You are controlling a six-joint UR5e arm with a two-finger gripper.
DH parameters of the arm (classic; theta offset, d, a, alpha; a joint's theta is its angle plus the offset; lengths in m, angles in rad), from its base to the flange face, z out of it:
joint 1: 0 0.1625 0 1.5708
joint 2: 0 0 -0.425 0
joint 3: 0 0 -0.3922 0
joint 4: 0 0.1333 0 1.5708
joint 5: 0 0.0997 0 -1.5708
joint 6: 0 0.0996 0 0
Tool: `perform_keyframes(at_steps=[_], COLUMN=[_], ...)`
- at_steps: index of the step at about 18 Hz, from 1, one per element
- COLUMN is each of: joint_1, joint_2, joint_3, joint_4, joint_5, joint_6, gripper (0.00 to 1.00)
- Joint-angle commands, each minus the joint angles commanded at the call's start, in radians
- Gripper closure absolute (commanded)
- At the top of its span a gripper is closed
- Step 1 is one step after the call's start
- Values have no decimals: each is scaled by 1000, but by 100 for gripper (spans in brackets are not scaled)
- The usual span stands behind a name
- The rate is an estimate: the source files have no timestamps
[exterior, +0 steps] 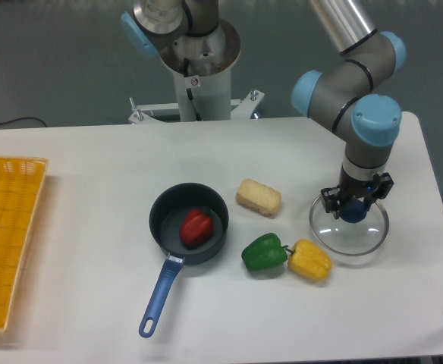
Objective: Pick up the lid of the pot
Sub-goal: 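Lift the glass lid by its knob up off the table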
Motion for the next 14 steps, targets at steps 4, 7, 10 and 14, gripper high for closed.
perform_keyframes(at_steps=[4, 7, 10, 14], joint_1=[-8, -20, -22, -18], joint_2=[15, 21, 29, 31], joint_3=[3, 6, 14, 14], joint_4=[-23, -46, -67, -71], joint_5=[2, 0, 2, 0], joint_6=[0, 0, 0, 2], gripper=[46, 46, 46, 46])
